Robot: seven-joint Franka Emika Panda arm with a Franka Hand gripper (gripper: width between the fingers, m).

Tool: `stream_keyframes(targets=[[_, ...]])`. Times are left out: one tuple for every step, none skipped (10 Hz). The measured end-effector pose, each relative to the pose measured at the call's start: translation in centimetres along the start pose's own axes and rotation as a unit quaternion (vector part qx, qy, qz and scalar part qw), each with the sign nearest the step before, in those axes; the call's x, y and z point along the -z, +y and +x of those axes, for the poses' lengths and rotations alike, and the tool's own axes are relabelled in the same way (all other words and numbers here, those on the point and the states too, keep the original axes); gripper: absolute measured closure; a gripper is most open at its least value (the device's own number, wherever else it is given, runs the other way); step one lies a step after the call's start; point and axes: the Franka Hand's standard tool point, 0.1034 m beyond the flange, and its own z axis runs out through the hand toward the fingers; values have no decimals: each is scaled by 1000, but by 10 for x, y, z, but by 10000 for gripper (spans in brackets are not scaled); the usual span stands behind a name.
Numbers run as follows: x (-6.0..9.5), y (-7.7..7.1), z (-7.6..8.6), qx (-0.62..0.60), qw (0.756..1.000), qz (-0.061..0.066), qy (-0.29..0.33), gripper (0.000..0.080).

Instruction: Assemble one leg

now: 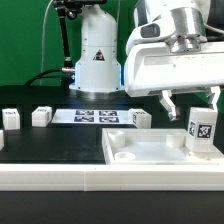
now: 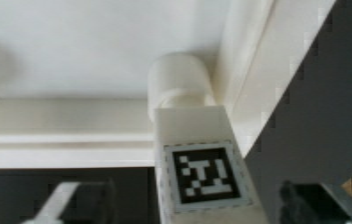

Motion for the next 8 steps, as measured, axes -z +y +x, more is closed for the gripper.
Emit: stream_keyframes(targets=[[0,0,0,0,1000,0,-1,192],[0,0,-1,0,1000,0,-1,161],[-1,0,-1,0,1000,0,-1,161],[-1,0,-1,0,1000,0,-1,152],[-1,0,-1,0,1000,0,-1,152],[-1,0,-1,0,1000,0,-1,151],[3,-1,1,-2,1000,1,-4,151],[10,-3,7,-4,1000,3,-7,151]])
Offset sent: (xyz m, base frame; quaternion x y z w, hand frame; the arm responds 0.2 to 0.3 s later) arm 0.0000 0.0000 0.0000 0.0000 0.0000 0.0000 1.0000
